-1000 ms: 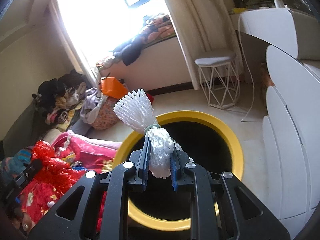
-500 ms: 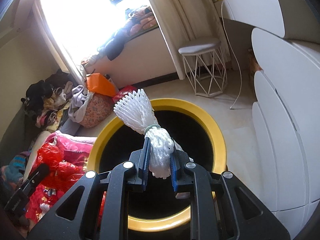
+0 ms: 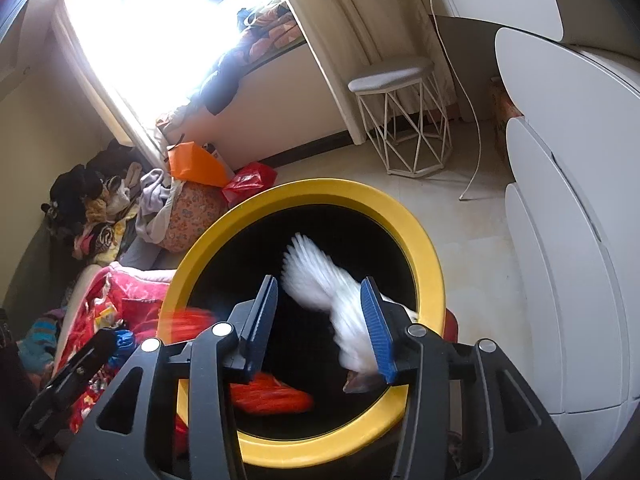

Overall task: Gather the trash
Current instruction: 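Carry both items over the yellow bin and open both tools to drop them, then move both open tools back over the remaining trash on the bedspread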

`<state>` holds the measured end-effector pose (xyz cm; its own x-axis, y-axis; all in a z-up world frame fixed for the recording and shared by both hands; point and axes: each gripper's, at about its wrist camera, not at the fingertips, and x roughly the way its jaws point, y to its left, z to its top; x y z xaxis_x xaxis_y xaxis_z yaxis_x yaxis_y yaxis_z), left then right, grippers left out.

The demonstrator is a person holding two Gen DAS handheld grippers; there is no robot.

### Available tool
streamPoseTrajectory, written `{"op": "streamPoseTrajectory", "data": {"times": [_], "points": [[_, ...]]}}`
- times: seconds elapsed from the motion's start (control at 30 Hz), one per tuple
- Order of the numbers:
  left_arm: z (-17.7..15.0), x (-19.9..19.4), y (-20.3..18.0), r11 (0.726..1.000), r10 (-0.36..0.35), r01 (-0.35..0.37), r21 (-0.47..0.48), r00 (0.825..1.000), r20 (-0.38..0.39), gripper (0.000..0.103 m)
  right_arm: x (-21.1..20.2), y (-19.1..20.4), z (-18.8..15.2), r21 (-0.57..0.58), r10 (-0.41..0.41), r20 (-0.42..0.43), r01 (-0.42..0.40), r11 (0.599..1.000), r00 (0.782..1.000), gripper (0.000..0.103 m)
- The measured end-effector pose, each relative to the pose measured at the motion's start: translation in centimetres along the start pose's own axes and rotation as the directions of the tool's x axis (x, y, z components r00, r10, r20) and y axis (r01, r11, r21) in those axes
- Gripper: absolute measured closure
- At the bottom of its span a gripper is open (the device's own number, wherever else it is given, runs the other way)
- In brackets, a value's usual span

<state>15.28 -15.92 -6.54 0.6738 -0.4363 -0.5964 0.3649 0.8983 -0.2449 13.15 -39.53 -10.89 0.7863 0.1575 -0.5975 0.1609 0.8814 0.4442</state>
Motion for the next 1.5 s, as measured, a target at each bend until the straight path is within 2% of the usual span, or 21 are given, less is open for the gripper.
{"op": "streamPoseTrajectory", "data": {"times": [0.13,0.23,0.37,0.57,0.9,1.1,1.5], "points": [[0.0,-1.2,0.8,0.999,0.004,-0.003,-0.045,1.0,0.031,0.016,-0.2,0.4,-0.1,-0.008,-0.005,0.01,0.005,1.0,1.0,0.051],[-0.1,-2.2,1.3,0.998,0.022,-0.019,-0.062,0.999,0.047,0.011,-0.6,1.2,-0.1,-0.031,-0.01,0.031,0.011,0.999,0.999,0.044],[-0.1,-3.5,1.9,0.996,0.047,-0.042,-0.074,0.996,0.069,0.011,-1.0,2.1,-0.2,-0.066,0.0,0.057,0.004,0.998,0.998,0.035],[-0.3,-5.6,2.7,0.995,0.078,-0.071,-0.073,0.992,0.101,0.011,-1.6,3.9,-0.3,-0.122,0.029,0.084,-0.019,0.992,0.996,0.029],[-0.2,-8.5,4.4,0.989,0.13,-0.116,-0.096,0.98,0.153,0.011,-2.4,7.2,-0.9,-0.205,0.079,0.085,-0.06,0.977,0.993,0.028],[-0.1,-10.1,5.7,0.981,0.177,-0.156,-0.119,0.966,0.191,0.011,-3.0,9.5,-1.7,-0.254,0.116,0.082,-0.092,0.963,0.99,0.027],[-0.3,-12.9,9.5,0.959,0.257,-0.221,-0.179,0.942,0.217,0.011,-3.2,14.2,-3.5,-0.341,0.179,0.047,-0.153,0.927,0.983,0.026]]}}
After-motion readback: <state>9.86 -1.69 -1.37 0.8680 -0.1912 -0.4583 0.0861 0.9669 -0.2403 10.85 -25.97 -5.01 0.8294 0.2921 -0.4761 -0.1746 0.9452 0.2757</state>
